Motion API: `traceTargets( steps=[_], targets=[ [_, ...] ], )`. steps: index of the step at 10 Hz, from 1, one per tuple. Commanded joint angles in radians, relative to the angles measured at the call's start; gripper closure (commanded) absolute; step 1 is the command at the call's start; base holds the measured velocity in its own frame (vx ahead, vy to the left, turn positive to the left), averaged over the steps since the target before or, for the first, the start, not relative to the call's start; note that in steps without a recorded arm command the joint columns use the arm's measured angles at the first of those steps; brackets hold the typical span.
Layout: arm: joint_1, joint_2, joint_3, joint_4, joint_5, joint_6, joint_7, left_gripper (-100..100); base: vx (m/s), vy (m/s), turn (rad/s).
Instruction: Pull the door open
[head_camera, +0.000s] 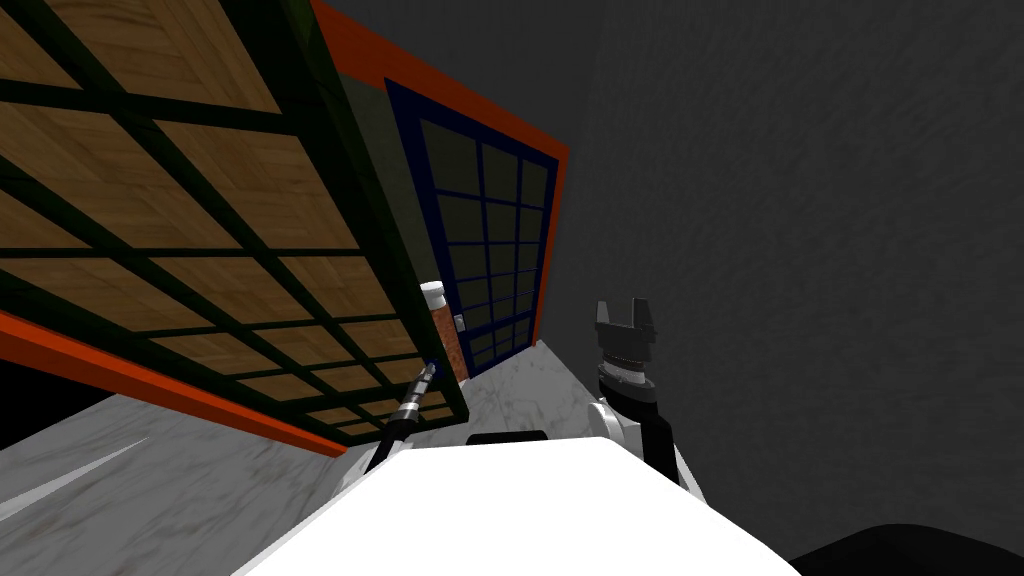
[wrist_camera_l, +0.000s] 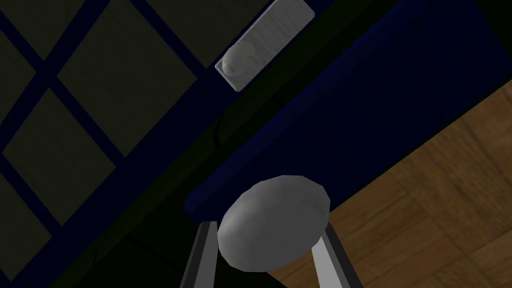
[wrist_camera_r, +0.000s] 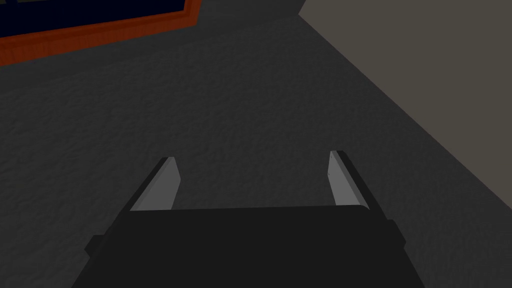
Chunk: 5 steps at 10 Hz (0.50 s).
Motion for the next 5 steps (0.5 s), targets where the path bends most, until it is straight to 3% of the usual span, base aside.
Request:
traceTargets(
  steps=[1, 5],
  targets=[
    [0.001, -0.006, -0.008, 0.001, 0.004, 0.003, 0.028, 100, -0.03, 0.017, -0.028],
    [-0.002, -0.004, -0.022, 0.004, 0.041, 0.005, 0.134, 100, -0.037, 0.017, -0.054]
  ],
)
